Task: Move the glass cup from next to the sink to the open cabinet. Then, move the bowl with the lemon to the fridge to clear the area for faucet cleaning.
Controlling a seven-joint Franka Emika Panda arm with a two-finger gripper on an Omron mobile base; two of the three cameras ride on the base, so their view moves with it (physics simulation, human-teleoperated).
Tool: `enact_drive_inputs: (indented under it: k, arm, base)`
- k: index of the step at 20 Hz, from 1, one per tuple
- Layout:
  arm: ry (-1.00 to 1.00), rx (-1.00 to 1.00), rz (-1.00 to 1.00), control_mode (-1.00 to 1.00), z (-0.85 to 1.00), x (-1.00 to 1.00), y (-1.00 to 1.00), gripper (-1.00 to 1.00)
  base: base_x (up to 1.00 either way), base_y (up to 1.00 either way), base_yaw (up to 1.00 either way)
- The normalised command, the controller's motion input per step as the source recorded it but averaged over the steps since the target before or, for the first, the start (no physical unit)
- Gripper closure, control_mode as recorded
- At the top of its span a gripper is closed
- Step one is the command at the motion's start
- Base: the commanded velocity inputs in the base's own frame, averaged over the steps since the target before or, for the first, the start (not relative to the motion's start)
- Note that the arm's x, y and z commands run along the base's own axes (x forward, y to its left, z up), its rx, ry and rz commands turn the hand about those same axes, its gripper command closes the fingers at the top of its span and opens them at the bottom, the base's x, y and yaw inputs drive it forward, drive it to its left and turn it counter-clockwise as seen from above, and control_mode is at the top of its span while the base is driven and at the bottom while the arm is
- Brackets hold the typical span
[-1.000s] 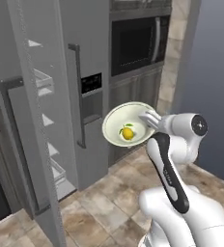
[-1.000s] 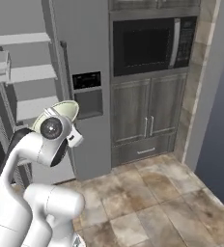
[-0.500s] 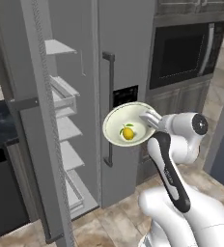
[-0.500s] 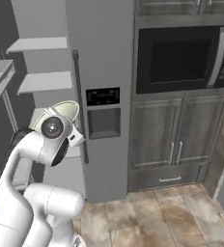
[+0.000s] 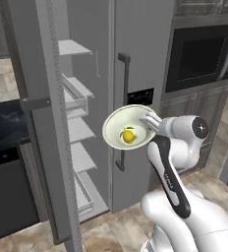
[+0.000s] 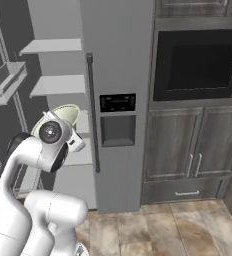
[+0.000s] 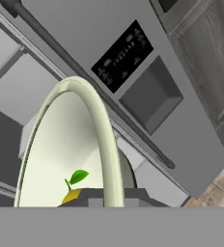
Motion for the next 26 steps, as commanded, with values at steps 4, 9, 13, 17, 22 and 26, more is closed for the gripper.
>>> enact_drive_inputs:
  k: [4, 9, 13, 17, 22, 26]
  arm:
    - [0.0, 0.0, 0.0, 1.0, 0.0, 0.0, 0.0, 1.0]
    - [0.0, 0.0, 0.0, 1.0, 0.0, 0.0, 0.0, 1.0]
    - [0.0, 0.0, 0.0, 1.0, 0.0, 0.0, 0.0, 1.0]
    - [0.0, 0.0, 0.0, 1.0, 0.0, 0.0, 0.0, 1.0]
    - [0.0, 0.0, 0.0, 1.0, 0.0, 0.0, 0.0, 1.0]
    - [0.02, 0.02, 0.04, -1.0, 0.0, 0.35, 0.18, 1.0]
  base:
    - [0.0, 0.2, 0.04]
    - [0.09, 0.13, 0.06]
    - [0.53, -0.01, 0.01]
    - [0.7, 0.0, 0.01]
    - [0.57, 0.09, 0.02]
    - [0.0, 0.0, 0.0]
